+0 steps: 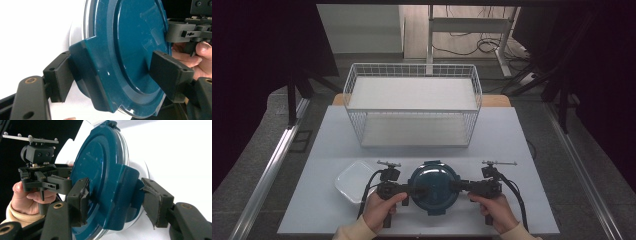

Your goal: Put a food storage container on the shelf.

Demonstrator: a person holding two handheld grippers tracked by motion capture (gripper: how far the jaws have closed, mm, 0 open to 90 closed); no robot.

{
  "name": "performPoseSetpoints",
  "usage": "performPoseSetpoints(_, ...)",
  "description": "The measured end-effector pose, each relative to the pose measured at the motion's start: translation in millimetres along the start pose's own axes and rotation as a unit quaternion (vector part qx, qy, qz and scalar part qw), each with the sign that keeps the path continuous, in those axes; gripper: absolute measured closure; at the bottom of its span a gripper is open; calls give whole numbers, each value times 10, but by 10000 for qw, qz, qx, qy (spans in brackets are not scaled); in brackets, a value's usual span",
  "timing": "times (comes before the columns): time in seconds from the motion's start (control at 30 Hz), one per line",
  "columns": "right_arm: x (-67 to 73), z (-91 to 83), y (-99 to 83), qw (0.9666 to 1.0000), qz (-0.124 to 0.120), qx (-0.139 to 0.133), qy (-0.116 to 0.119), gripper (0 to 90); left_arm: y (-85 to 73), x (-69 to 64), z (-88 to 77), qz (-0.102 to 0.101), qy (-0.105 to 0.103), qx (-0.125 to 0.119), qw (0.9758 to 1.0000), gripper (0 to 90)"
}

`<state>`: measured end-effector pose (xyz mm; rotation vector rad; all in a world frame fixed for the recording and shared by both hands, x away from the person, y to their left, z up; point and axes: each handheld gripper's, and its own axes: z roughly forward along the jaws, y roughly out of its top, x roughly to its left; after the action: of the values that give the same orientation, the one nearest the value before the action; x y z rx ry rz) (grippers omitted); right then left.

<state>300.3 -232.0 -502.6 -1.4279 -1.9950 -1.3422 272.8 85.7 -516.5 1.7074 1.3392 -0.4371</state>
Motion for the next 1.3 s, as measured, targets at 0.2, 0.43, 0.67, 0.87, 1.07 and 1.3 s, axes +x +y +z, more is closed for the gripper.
performPoseSetpoints(0.2,8,-33,-19,10000,6,-46,18,441,-16,-14,-26,-19,-15,-86,10000,263)
performPoseSetpoints(0.43,31,-80,-40,9998,52,-165,50,472,-39,-45,-48,-11,-11,-148,9999,291)
performPoseSetpoints(0.67,28,-119,-60,9998,32,-174,120,482,-54,-61,-69,45,-24,-193,9998,318)
performPoseSetpoints(0.87,25,-131,-64,9998,19,-136,147,484,-59,-72,-78,59,-23,-217,9997,328)
performPoseSetpoints(1.07,32,-142,-72,9999,-17,-108,130,481,-57,-82,-87,84,-31,-225,9997,340)
performPoseSetpoints(1.3,22,-156,-87,9997,42,-183,154,488,-58,-99,-103,96,-31,-265,9996,359)
